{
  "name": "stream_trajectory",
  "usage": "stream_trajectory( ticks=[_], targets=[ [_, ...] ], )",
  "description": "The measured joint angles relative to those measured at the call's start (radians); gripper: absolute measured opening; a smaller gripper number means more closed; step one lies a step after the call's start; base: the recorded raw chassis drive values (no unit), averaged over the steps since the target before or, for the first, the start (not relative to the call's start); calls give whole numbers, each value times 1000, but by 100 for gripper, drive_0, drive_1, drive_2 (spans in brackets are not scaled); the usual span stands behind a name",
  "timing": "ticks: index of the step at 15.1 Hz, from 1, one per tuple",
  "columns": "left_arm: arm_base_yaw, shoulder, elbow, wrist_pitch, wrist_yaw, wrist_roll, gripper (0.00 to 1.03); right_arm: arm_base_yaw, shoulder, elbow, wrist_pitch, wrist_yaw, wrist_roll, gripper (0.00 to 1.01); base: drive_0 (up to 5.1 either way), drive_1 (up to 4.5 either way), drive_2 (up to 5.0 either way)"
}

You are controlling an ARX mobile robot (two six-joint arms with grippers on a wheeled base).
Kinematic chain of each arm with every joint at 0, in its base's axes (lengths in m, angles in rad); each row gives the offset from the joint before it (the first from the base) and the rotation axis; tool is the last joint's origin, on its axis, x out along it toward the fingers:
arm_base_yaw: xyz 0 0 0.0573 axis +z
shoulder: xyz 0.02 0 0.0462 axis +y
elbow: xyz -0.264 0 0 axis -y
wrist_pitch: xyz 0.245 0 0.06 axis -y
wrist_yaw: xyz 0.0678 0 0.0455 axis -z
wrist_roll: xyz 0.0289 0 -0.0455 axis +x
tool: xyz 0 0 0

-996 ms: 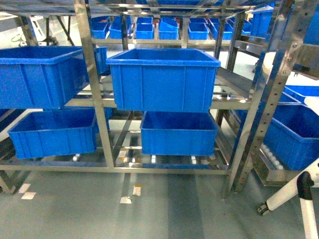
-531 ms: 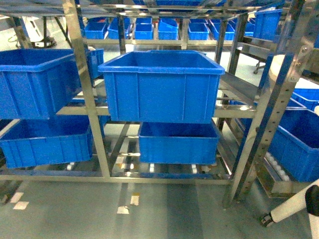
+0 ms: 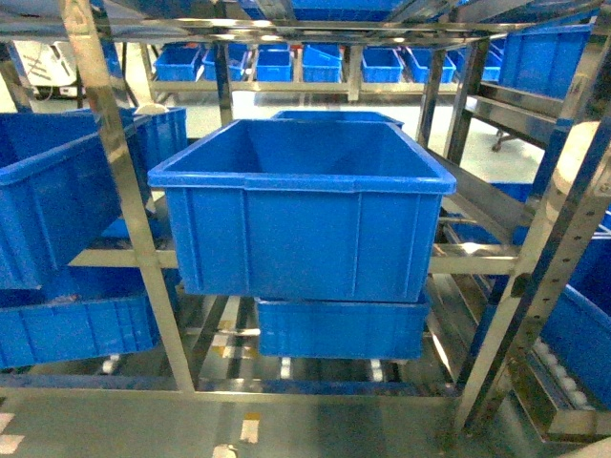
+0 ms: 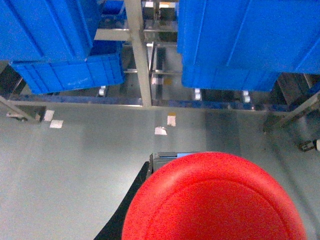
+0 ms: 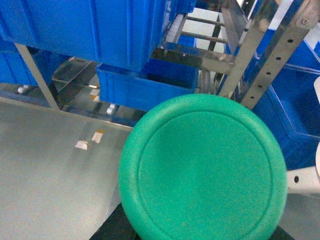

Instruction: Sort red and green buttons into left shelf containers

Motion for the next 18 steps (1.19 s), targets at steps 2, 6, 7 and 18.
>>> stream_trajectory(
  ticks=[2, 6, 7, 18],
  targets=[
    [0, 0, 0, -1, 0, 0, 26, 0, 5, 0, -5, 0, 0, 26, 5, 421, -412],
    [0, -1, 0, -2, 0, 0, 26, 0, 1, 0, -1, 0, 0, 26, 12, 431, -407],
    [0, -2, 0, 2, 1, 0, 26, 0, 0, 0, 1, 0, 0, 26, 14, 434, -405],
    [1, 3, 1, 0, 1, 0, 26, 0, 4, 0, -2, 1, 0, 26, -261, 219, 68]
  ],
)
